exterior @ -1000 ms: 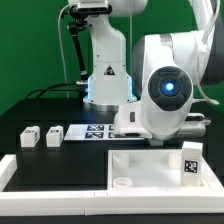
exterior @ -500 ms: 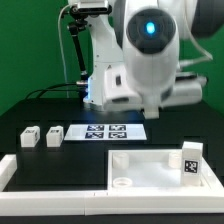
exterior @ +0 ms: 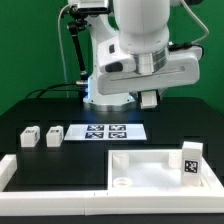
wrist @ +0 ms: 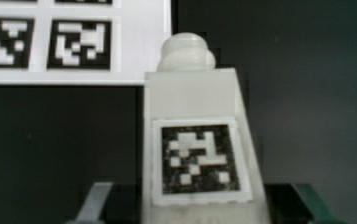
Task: Assemble square table
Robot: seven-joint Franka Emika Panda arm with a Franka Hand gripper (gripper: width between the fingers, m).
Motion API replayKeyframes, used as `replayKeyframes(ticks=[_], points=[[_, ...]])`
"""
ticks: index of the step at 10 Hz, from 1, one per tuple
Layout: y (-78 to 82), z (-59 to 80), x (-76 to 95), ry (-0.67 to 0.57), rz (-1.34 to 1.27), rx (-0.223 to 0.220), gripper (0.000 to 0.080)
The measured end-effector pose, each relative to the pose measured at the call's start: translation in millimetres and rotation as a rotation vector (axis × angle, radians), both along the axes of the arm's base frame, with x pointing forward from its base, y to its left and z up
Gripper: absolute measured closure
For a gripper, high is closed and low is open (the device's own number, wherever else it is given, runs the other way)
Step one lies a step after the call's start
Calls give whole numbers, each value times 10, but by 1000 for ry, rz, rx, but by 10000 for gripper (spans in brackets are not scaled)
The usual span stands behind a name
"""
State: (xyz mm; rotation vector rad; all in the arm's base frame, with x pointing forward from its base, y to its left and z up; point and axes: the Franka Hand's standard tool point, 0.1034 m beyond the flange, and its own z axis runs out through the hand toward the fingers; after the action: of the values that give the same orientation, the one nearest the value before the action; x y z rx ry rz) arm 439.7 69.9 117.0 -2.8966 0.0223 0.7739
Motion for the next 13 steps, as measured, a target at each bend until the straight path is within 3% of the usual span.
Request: replayKeyframes(ticks=[1,3,4,9,10,11,12,13], points=[[-66,53,127,-38,9,12,508],[-234,475,691,-173,5,4,508],[-304,559,865,-246,17,12,508],[-400,476,957,-551,-21,-41,508],[-435,326,1094,-699,-20,-85,508],[-517,275,1238,-774,-8,-109,508],[-581,314,1475,-847,-16,-130,508],[-655,335,1710,-1002,-28,-173,508]])
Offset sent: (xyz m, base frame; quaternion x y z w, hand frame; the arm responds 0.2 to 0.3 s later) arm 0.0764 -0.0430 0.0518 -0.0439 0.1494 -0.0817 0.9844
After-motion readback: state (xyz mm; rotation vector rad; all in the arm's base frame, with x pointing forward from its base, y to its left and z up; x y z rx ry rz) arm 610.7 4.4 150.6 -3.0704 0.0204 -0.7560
